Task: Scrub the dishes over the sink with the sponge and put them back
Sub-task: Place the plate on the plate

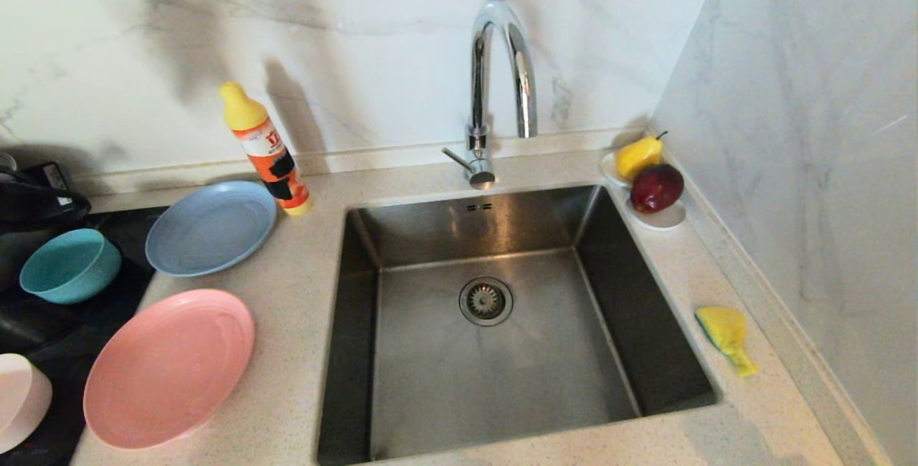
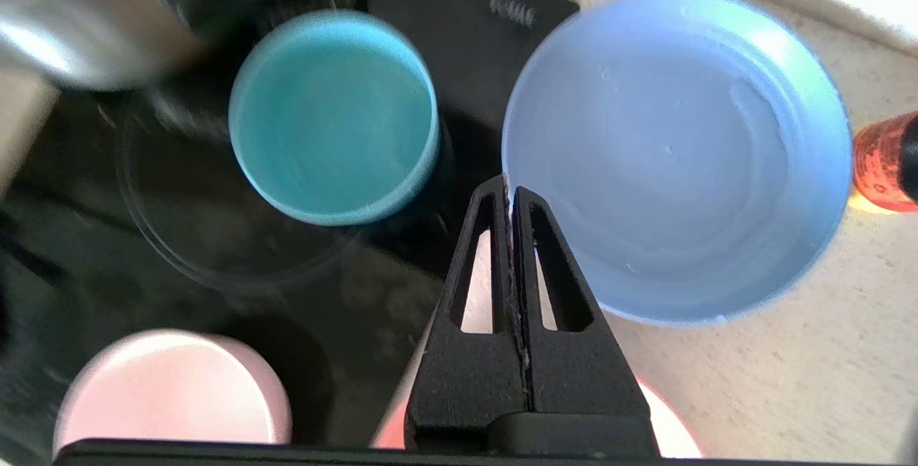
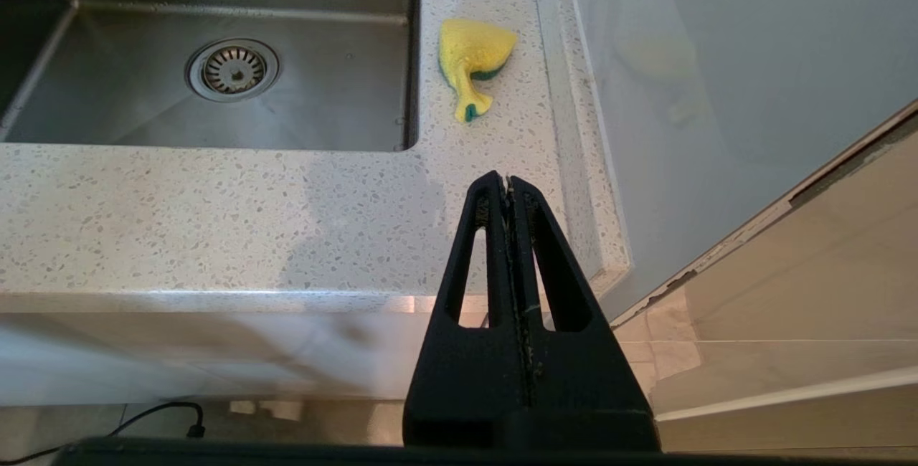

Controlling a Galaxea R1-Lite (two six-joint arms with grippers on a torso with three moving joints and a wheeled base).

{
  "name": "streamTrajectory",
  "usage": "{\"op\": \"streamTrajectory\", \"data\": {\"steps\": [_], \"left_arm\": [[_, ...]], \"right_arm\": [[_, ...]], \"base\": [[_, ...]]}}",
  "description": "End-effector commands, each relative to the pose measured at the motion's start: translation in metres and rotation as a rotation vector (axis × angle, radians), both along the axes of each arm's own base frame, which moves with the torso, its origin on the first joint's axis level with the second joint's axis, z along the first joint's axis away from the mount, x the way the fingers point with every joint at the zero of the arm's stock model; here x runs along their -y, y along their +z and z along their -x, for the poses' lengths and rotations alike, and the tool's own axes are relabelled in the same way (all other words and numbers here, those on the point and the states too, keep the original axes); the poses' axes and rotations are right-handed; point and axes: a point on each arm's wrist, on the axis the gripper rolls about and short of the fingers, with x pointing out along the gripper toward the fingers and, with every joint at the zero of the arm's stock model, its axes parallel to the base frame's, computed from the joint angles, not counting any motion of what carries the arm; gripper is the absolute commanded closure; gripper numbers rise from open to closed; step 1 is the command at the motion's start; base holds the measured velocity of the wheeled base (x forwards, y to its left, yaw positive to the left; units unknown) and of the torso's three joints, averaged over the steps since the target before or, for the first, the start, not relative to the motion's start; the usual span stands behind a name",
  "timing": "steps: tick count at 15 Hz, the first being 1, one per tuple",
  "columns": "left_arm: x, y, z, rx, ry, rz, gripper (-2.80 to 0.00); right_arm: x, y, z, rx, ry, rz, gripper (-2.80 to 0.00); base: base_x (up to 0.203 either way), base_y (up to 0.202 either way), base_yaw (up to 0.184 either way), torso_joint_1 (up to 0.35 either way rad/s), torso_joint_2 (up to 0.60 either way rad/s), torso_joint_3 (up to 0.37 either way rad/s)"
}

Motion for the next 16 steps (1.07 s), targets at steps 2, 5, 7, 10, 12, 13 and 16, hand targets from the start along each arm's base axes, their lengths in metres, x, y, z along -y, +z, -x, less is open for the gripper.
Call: {"op": "streamTrajectory", "data": {"steps": [2,5,7,10,12,13,16], "left_arm": [[-0.02,-0.011,-0.014,-0.055,0.002,0.081,0.0],[-0.019,-0.029,-0.014,-0.105,-0.053,0.148,0.0],[-0.022,-0.045,-0.021,-0.142,-0.051,0.185,0.0],[-0.026,-0.058,-0.031,-0.158,-0.031,0.235,-2.8],[-0.031,-0.073,-0.041,-0.173,0.005,0.298,-2.8],[-0.032,-0.079,-0.044,-0.181,0.017,0.323,-2.8],[-0.029,-0.09,-0.052,-0.183,0.043,0.394,-2.8]], "right_arm": [[0.0,0.0,0.0,0.0,0.001,0.001,0.0],[0.0,0.0,0.0,0.0,0.001,0.001,0.0],[0.0,0.0,0.0,0.0,0.001,0.001,0.0],[0.0,0.0,0.0,0.0,0.001,0.001,0.0],[0.0,0.0,0.0,0.0,0.001,0.001,0.0],[0.0,0.0,0.0,0.0,0.001,0.001,0.0],[0.0,0.0,0.0,0.0,0.001,0.001,0.0]], "base": [[0.0,0.0,0.0,0.0,0.0,0.0],[0.0,0.0,0.0,0.0,0.0,0.0],[0.0,0.0,0.0,0.0,0.0,0.0],[0.0,0.0,0.0,0.0,0.0,0.0],[0.0,0.0,0.0,0.0,0.0,0.0],[0.0,0.0,0.0,0.0,0.0,0.0],[0.0,0.0,0.0,0.0,0.0,0.0]]}}
